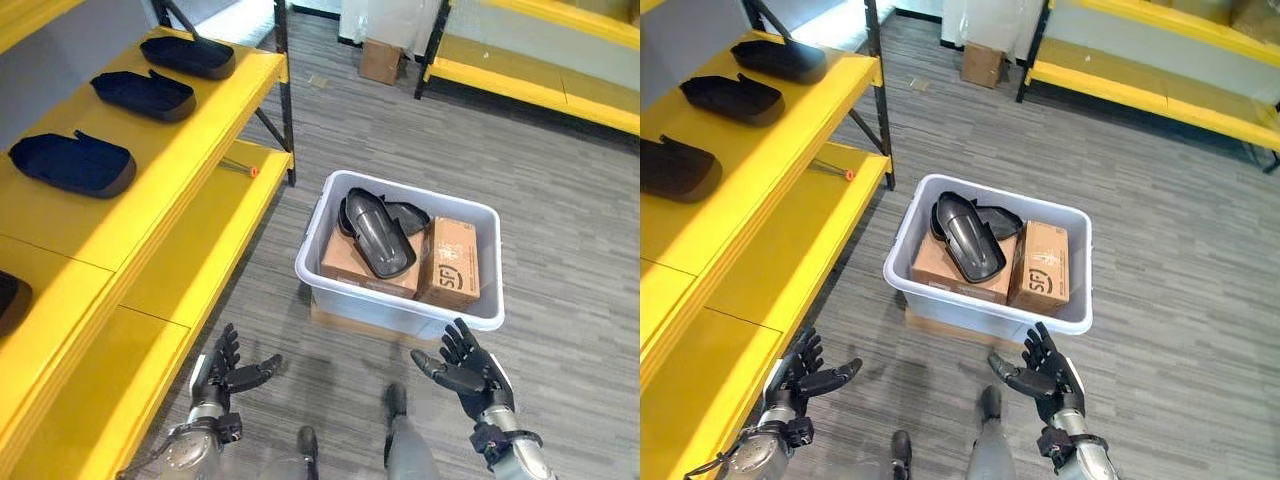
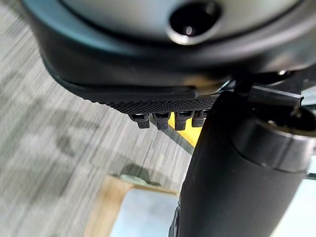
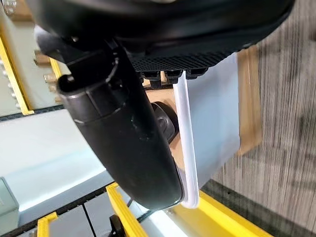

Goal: Move parts from the plastic box to the shelf.

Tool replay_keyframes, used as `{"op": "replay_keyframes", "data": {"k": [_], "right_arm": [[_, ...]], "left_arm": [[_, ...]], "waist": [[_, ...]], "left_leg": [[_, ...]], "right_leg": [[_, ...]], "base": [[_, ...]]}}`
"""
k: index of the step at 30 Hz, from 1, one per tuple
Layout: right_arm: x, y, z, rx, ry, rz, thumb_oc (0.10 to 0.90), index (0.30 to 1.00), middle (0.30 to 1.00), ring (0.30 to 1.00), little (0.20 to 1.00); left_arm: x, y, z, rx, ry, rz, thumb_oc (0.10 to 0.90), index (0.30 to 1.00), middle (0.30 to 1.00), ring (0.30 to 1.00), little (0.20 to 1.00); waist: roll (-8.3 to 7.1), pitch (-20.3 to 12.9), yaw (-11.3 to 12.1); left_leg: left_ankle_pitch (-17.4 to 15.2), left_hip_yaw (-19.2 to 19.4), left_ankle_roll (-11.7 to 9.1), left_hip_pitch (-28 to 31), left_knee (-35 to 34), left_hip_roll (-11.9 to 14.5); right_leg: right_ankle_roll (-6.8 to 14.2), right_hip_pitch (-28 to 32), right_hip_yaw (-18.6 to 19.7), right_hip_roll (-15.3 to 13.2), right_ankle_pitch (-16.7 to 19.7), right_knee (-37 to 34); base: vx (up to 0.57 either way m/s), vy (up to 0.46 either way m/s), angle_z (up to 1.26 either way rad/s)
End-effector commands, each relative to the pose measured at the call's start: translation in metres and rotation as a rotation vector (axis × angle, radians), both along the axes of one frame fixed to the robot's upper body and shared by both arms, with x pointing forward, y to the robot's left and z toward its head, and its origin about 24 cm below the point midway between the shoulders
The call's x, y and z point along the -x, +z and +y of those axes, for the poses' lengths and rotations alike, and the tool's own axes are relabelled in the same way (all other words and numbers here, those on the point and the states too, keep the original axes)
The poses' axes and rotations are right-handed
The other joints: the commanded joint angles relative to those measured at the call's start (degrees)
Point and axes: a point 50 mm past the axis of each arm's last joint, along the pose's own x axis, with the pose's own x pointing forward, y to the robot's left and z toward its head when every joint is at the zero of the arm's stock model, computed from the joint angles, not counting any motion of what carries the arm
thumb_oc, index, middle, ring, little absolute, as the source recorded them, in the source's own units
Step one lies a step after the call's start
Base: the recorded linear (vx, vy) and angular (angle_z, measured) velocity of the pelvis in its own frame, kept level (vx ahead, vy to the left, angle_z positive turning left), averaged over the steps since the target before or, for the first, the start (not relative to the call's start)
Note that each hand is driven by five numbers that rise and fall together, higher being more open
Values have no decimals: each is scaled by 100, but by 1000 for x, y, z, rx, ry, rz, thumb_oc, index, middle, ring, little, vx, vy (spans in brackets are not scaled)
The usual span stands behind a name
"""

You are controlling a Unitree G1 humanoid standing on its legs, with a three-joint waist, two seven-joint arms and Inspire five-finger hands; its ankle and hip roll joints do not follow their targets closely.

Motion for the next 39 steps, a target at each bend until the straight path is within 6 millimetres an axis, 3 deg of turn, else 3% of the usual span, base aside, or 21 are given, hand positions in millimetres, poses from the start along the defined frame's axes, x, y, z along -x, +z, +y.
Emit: {"op": "replay_keyframes", "data": {"k": [1, 3, 6, 7, 9, 10, 15, 18, 19, 25, 32, 39], "right_arm": [[-27, 70, -28, 149, -27, -331, 900, 1000, 1000, 1000, 1000], [-31, 80, -32, 189, -20, -366, 900, 1000, 1000, 1000, 1000], [-42, 117, -48, 380, -26, -485, 900, 1000, 1000, 1000, 1000], [-42, 117, -48, 381, -26, -485, 900, 1000, 1000, 1000, 1000], [-51, 143, -57, 484, -38, -562, 900, 1000, 1000, 1000, 1000], [-66, 183, -61, 581, -31, -687, 900, 1000, 1000, 1000, 1000], [-81, 241, -50, 828, 23, -862, 900, 1000, 1000, 1000, 1000], [-91, 265, -40, 933, 73, -924, 900, 1000, 1000, 1000, 1000], [-91, 266, -39, 933, 75, -926, 900, 1000, 1000, 1000, 1000], [-108, 312, -10, 1164, 217, -1019, 900, 1000, 1000, 1000, 1000], [-125, 338, 22, 1348, 357, -1034, 900, 1000, 1000, 1000, 1000], [-141, 362, 49, 1552, 384, -1059, 900, 1000, 1000, 1000, 1000]], "left_arm": [[-16, 38, 3, -23, -12, -224, 900, 1000, 1000, 1000, 1000], [-13, 37, 4, -19, -6, -215, 900, 1000, 1000, 1000, 1000], [-8, 33, 5, -10, -13, -190, 900, 1000, 1000, 1000, 1000], [-8, 33, 5, -9, -13, -190, 900, 1000, 1000, 1000, 1000], [-8, 33, 4, -8, -33, -186, 900, 1000, 1000, 1000, 1000], [-14, 39, -1, -1, -69, -208, 900, 1000, 1000, 1000, 1000], [-23, 50, -3, -7, -109, -253, 900, 1000, 1000, 1000, 1000], [-27, 55, -4, -13, -132, -272, 900, 1000, 1000, 1000, 1000], [-27, 55, -4, -12, -130, -273, 900, 1000, 1000, 1000, 1000], [-34, 63, 0, -50, -162, -296, 900, 1000, 1000, 1000, 1000], [-44, 74, 5, -84, -164, -334, 900, 1000, 1000, 1000, 1000], [-56, 83, 4, -90, -148, -380, 900, 1000, 1000, 1000, 1000]], "waist": [[319, -232, -141], [337, -248, -119], [403, -286, -30], [413, -281, -30], [456, -289, 9], [563, -238, 53], [708, -141, 125], [746, -67, 170], [752, -66, 160], [764, 257, 276], [695, 617, 365], [659, 967, 419]], "left_leg": [[-144, -351, -579, 27, -139, 991], [-98, -378, -626, 60, -225, 1079], [38, -413, -736, 169, -491, 1340], [42, -413, -741, 178, -504, 1349], [121, -408, -779, 229, -642, 1463], [277, -381, -819, 220, -802, 1587], [430, -296, -859, 147, -905, 1687], [476, -268, -871, 80, -910, 1700], [476, -264, -872, 74, -909, 1701], [520, -209, -877, -162, -831, 1652], [563, -211, -890, -437, -700, 1574], [624, -182, -930, -654, -666, 1535]], "right_leg": [[82, -306, -92, 138, -205, 180], [29, -287, -113, 193, -313, 205], [-92, -268, -195, 344, -573, 294], [-97, -268, -196, 352, -579, 301], [-135, -289, -228, 424, -681, 356], [-204, -414, -218, 526, -813, 489], [-269, -695, -164, 634, -921, 699], [-283, -852, -128, 668, -951, 787], [-283, -864, -122, 669, -954, 796], [-303, -1294, -8, 685, -951, 1068], [-330, -1662, 53, 665, -935, 1297], [-356, -1967, 107, 674, -926, 1460]], "base": [[130, -203, -12], [98, -163, 7], [100, -177, 3], [65, -128, 7], [71, -183, 1], [42, -206, -3], [-10, -102, -4], [-37, -50, -2], [-50, -25, -1], [-82, -21, -11], [-73, -34, -4], [-54, -30, 1]]}}
